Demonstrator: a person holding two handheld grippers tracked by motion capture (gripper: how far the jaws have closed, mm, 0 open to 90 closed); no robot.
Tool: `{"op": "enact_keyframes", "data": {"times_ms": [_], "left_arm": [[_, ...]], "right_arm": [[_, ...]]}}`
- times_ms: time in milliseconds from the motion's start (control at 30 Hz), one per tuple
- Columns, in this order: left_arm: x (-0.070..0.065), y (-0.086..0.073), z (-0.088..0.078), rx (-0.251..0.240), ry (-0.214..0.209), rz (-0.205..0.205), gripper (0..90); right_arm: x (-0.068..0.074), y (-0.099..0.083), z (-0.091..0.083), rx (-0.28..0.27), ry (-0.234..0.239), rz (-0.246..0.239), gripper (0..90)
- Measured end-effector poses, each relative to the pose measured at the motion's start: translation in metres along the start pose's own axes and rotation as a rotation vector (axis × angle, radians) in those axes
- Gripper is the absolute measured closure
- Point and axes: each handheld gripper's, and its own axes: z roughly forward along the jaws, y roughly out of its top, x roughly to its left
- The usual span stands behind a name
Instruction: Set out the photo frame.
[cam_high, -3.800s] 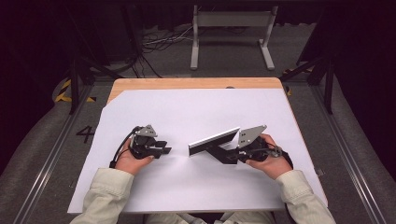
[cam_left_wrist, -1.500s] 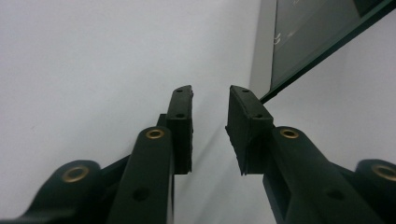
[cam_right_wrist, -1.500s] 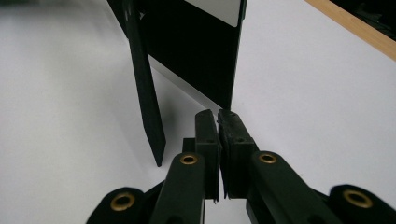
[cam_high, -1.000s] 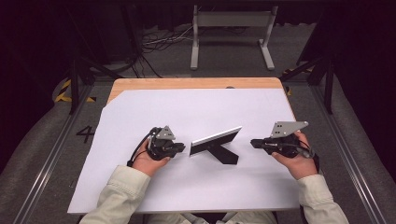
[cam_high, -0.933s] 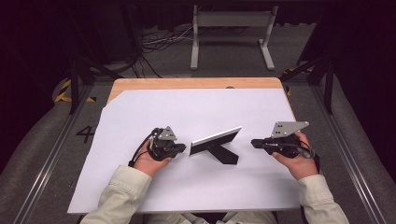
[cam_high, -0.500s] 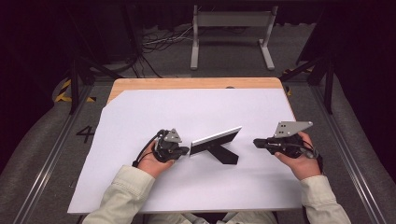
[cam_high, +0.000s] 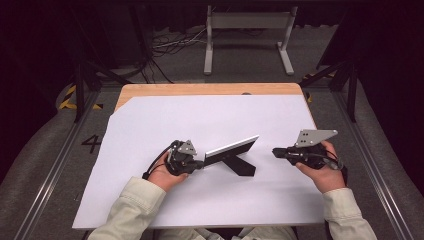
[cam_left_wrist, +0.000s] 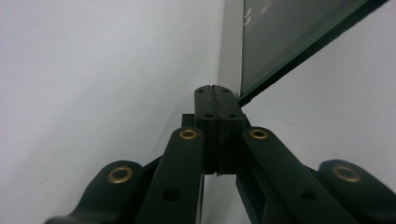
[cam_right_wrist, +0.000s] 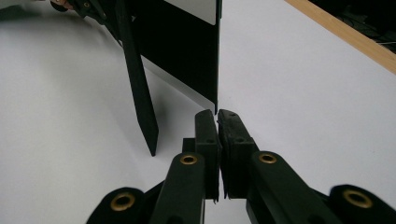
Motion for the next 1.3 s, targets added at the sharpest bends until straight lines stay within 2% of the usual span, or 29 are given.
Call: {"op": "enact_keyframes", "data": {"times_ms": [233,500,933,1200,1300], "left_arm": [[-0.011,0.005,0.004,0.039,-0.045,0.059,89.8],[-0.020,0.009,0.006,0.073,-0.088,0.093,89.9],[-0.040,0.019,0.013,0.136,-0.174,0.207,89.9],[-0.049,0.025,0.018,0.157,-0.219,0.235,90.0],[-0.055,0.029,0.021,0.170,-0.235,0.260,89.9]], "right_arm": [[0.000,0.001,-0.004,-0.006,-0.006,0.000,86.3],[-0.001,0.001,-0.008,-0.010,-0.009,0.001,86.3],[0.000,0.000,-0.012,-0.011,-0.014,0.005,85.9],[0.000,-0.002,-0.018,-0.014,-0.026,0.008,85.7],[0.001,-0.004,-0.020,-0.012,-0.030,0.011,85.7]]}}
